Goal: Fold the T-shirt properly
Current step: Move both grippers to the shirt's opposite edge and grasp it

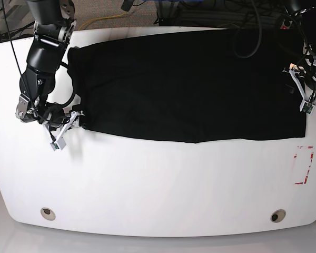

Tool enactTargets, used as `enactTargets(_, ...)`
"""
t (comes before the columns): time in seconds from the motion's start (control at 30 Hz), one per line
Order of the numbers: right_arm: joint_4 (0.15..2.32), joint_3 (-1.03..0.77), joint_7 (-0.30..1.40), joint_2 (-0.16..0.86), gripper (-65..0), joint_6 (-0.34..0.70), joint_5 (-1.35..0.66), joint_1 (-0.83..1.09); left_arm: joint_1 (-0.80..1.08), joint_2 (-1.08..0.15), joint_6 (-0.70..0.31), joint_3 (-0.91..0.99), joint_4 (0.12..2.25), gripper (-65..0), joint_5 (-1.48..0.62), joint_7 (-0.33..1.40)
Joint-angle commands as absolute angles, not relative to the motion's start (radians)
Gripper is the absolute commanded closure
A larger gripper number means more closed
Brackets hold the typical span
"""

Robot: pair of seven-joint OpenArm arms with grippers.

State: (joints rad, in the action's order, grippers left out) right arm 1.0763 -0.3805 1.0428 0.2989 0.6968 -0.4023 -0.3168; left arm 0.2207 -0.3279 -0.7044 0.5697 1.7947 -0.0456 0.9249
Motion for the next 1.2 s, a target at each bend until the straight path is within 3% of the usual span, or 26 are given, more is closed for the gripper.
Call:
enactTargets(0.0,1.089,-0.381,1.03,0.289,-38.5,0.698,-0.41,-0.341,0.196,-0.349,-0.698,0.588,1.794,-47.8,-0.044,0.918)
enactTargets(0.17,1.089,-0.38,1.029,0.249,-37.6,0.698,-0.409,-0.348,0.139,-0.348,-0.698,0.619,1.767,-47.8,-0.044,0.918)
enactTargets(0.23,1.089,-0.378,1.027,0.246,-30.8,0.698,-0.409,-0.348,0.107,-0.351,-0.698,0.619,1.732,-47.8,-0.044,0.918)
enactTargets(0.33,1.089,-0.377,1.004,0.246,-14.7,0.698,-0.407,-0.348,0.054,-0.377,-0.698,0.619,1.679,-47.9,-0.044,0.918)
enactTargets(0.47,1.089,-0.36,0.998,0.251,-2.4,0.698,-0.407,-0.348,-0.053,-0.383,-0.698,0.622,1.58,-47.9,-0.044,0.917)
enactTargets(0.83,1.095,-0.334,0.998,0.257,0.0,0.698,-0.412,-0.341,-0.323,-0.394,-0.564,0.615,1.198,-48.1,-0.044,0.848)
enactTargets(1.03,1.095,-0.334,0.998,0.257,0.0,0.698,-0.415,-0.341,-0.387,-0.449,-0.484,0.527,0.952,-58.6,-0.045,0.691)
enactTargets(1.17,1.095,-0.335,0.998,0.257,0.0,0.698,-0.417,-0.341,-0.409,-0.472,-0.458,0.507,0.839,-59.4,-0.045,0.615)
